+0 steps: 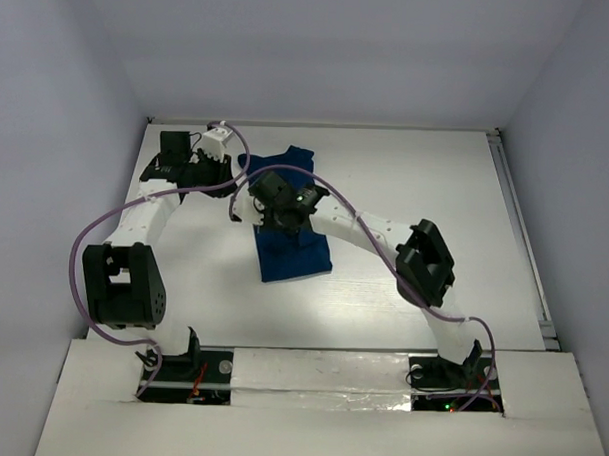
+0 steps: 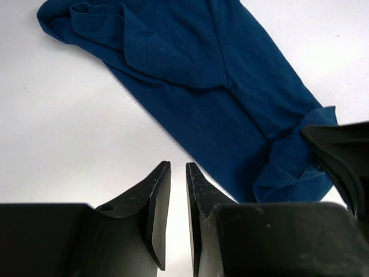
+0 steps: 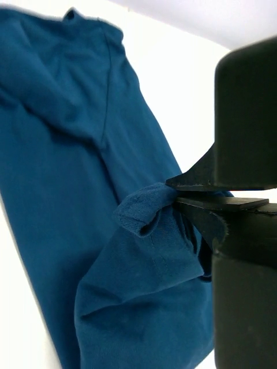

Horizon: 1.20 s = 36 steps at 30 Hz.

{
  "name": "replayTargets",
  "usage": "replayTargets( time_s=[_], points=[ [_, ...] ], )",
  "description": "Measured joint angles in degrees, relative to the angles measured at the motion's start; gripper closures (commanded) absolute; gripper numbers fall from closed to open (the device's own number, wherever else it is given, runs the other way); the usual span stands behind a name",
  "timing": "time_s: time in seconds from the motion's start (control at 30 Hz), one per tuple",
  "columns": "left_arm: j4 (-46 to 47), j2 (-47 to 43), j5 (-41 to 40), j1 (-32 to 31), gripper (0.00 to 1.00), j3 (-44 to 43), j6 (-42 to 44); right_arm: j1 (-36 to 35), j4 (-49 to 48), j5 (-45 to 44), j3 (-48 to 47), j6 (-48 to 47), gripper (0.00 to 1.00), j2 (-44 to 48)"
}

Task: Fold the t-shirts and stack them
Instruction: Fold the folded rectangular tshirt in 1/3 of the way

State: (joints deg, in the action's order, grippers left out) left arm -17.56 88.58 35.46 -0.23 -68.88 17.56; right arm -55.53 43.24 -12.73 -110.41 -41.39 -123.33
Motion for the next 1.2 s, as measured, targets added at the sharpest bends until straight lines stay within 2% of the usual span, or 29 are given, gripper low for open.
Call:
replayTargets(
  time_s=[0.3,0.53,0.63,0.73,1.03,1.2],
  points=[
    [0.7,0.0,0.7,0.3,0.86,0.2,0.2,1.4,-0.1,-0.4,-7.0,-0.5,1.00,-3.6],
    [0.8,0.0,1.4,1.0,0.86,0.3,0.4,1.5,0.0,-0.4,-7.8,-0.9,1.00,-6.6],
    [1.0,0.0,1.8,1.1,0.86,0.8,0.5,1.5,-0.1,-1.0,-9.2,-0.9,0.91,-8.4],
    [1.1,0.0,2.0,1.1,0.86,1.3,0.5,1.5,-0.2,-2.9,-9.5,-0.8,0.77,-9.6],
    [1.3,0.0,2.6,1.1,0.87,1.8,0.5,1.6,-3.7,-7.8,-9.5,-0.2,0.72,-10.0],
    [1.5,-0.2,2.8,1.1,0.88,1.8,0.6,1.8,-5.8,-8.7,-9.5,1.3,0.53,-10.0]
  ],
)
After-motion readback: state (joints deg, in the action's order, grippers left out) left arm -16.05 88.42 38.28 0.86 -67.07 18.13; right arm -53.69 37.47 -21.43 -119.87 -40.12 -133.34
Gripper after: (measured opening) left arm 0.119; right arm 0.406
